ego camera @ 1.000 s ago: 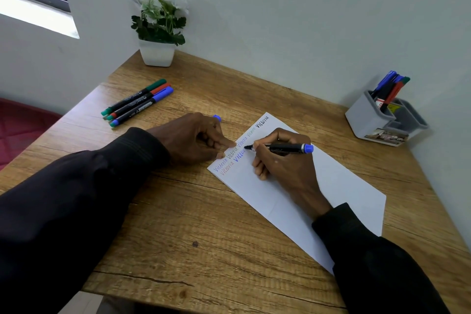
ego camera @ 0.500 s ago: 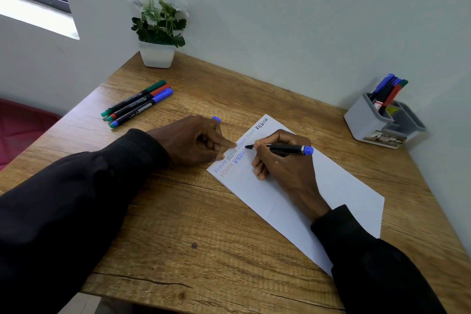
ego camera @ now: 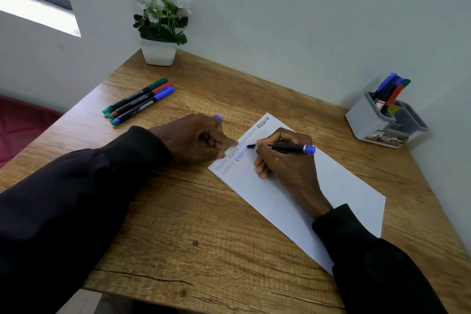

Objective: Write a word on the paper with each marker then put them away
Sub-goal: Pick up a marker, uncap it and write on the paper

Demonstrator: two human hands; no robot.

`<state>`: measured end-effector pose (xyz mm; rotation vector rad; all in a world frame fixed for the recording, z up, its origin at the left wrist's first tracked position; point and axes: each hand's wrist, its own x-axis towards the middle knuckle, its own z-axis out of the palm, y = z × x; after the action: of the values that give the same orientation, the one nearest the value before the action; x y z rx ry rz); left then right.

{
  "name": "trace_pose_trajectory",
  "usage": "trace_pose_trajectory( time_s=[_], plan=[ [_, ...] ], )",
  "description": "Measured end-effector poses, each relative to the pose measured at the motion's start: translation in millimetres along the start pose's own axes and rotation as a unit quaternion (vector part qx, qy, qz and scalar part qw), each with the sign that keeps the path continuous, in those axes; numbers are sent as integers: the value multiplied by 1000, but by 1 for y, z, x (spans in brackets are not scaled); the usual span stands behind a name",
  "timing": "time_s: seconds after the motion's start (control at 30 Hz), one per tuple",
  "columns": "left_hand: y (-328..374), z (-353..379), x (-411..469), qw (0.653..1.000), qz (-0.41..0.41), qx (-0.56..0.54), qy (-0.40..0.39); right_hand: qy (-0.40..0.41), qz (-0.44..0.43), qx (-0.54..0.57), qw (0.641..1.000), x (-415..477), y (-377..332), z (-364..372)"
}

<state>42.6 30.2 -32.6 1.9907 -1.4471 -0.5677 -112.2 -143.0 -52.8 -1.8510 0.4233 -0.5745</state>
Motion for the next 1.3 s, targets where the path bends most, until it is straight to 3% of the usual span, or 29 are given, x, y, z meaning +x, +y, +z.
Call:
trace_pose_trajectory(
  time_s=[0.5,0.6,0.7,0.8,0.9,1.1,1.23,1.3],
  plan=[
    [-6,-1,0,1000,-9,-6,3,22,62,164,984,6,-5,-8],
    [-8,-3,-1,991,-4,-44,123,16,51,205,977,9,-6,-13],
    [-11,-4,0,957,-75,-54,276,13,62,266,962,10,-11,-17],
    [-14,-1,2,929,-149,-41,335,-2,74,321,944,12,-20,-23],
    [-10,5,3,934,-187,-7,305,1,48,303,952,13,-30,-29],
    [8,8,8,942,-175,47,282,23,-10,212,977,6,-46,-45],
    [8,8,3,949,-172,-11,264,26,-25,138,990,-18,-42,-52],
    [12,8,-6,952,-132,-82,266,35,-48,85,995,-31,-38,-53]
  ],
)
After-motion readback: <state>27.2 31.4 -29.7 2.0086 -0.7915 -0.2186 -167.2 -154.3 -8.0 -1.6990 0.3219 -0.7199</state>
